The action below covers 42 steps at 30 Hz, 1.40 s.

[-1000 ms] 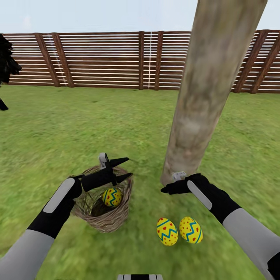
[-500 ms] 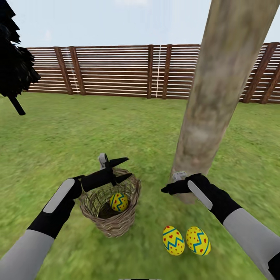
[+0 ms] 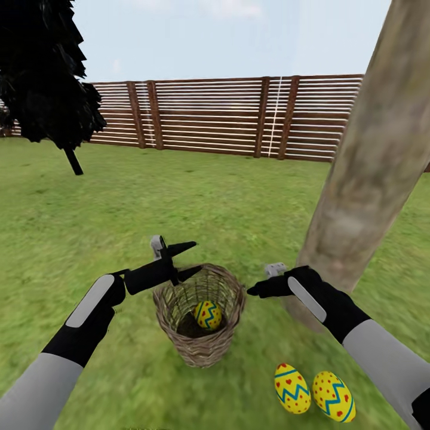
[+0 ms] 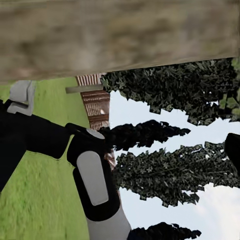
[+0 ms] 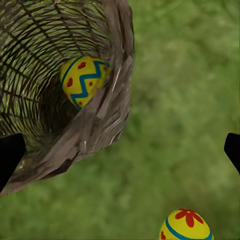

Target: Take the three Easter eggs out of the wicker basket on the lawn in the garden, then place them on the lawn next to a single tree (choose any tree) so that all three eggs are next to the same tree and none are left in the basket.

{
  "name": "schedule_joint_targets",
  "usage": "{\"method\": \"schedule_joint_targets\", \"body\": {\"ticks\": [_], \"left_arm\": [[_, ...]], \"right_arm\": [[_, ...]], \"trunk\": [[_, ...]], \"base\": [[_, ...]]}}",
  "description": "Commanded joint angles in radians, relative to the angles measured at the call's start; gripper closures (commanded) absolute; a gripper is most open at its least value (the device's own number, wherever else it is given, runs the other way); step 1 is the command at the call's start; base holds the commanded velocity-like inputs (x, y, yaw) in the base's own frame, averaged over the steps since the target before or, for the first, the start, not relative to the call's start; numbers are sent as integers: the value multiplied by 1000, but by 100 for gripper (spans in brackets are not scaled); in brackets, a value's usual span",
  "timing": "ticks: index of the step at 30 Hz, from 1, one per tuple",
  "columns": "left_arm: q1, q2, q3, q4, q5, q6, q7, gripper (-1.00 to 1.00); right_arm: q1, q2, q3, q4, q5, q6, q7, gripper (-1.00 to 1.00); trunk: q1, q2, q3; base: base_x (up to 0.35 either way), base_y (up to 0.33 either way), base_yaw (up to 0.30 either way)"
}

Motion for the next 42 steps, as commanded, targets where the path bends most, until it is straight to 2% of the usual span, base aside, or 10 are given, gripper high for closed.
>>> {"method": "schedule_joint_targets", "body": {"ticks": [1,4,9,14,25,34,42], "left_arm": [[-1,1,-2,1,-8,0,-10,-100],[-1,2,-2,1,-8,-2,-11,-100],[7,1,-2,1,-8,-3,-13,-100],[8,1,-2,1,-7,-3,-12,-100],[9,1,-2,1,-5,-3,-12,-100],[9,0,-2,3,-5,-3,-12,-100],[11,1,-2,10,-2,-4,-13,-100]], "right_arm": [[-1,-1,2,-7,6,3,5,-100],[-1,-3,1,-15,6,4,5,-100],[-1,-5,2,-16,6,3,5,-100],[-1,-3,3,-14,6,3,5,-100],[1,-2,3,-14,6,0,5,-100],[15,-1,3,-5,7,-10,5,-100],[16,3,3,-6,7,-10,3,-100]], "trunk": [[-4,7,2],[-16,28,12],[-16,28,12],[-35,63,27],[-77,140,62],[-111,203,90],[-111,203,90]], "base": [[0,0,293],[0,0,263],[0,0,67],[0,0,63],[0,0,261],[0,0,28],[0,0,0]]}}
